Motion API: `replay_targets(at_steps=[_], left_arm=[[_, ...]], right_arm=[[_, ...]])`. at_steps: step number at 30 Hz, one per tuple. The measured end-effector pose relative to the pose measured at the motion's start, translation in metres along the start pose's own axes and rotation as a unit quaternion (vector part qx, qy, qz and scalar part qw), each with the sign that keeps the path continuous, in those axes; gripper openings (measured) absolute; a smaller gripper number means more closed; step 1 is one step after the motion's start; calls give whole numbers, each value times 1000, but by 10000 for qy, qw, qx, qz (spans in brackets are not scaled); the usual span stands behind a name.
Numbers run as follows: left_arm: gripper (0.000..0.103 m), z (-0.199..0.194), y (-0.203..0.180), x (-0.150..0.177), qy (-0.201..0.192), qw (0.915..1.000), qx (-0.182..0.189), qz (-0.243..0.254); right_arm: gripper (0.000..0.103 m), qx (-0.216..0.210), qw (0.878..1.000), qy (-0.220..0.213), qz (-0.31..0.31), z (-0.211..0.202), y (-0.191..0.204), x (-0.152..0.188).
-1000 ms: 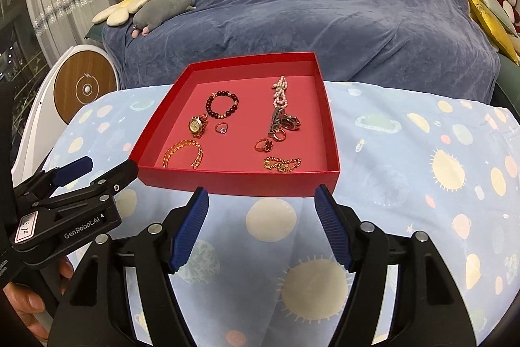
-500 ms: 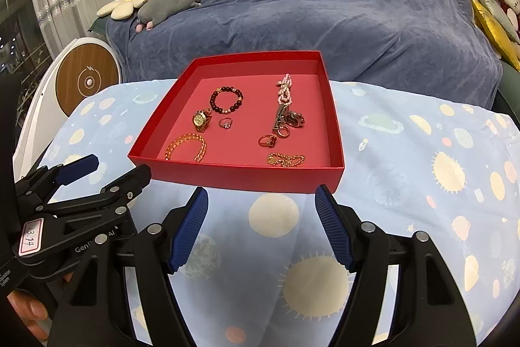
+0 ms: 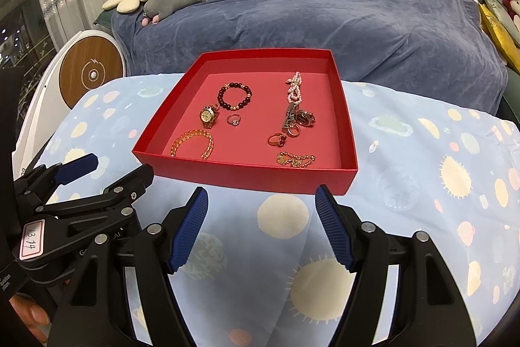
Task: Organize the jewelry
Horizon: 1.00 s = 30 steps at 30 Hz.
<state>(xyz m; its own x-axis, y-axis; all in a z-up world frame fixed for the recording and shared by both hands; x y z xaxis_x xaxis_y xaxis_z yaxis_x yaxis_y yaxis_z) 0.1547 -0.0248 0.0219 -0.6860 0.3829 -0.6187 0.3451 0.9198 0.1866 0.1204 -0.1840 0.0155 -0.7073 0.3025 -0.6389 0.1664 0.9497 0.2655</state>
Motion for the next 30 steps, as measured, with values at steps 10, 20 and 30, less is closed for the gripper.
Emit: replay_targets(at_steps=[10, 20, 30], left_arm=[[82, -1, -1, -2, -46, 9999, -115, 67], [82, -1, -2, -1, -19, 9998, -174, 89], [82, -1, -1, 0, -10, 9997, -209, 82]], right_arm=[[66, -1, 10000, -4, 10, 0, 0, -1], [66, 8, 10000, 2, 11, 1, 0, 0], [69, 19, 10000, -20, 53, 2, -2, 2]])
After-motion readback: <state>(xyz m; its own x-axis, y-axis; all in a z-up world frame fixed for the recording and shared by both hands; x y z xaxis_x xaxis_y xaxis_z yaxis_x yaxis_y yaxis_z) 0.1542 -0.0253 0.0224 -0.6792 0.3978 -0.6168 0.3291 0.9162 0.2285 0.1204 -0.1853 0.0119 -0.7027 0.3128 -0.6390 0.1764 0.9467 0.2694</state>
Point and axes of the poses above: each gripper's, at about its wrist camera, not at the fingertips, and z roughly the way its jaws point, y to its left, x to its underside, the point moved 2 cm from there along z, roughly the way its jaws point, and after that the axes turned 14 degrees about z, right-handed, at the moved point
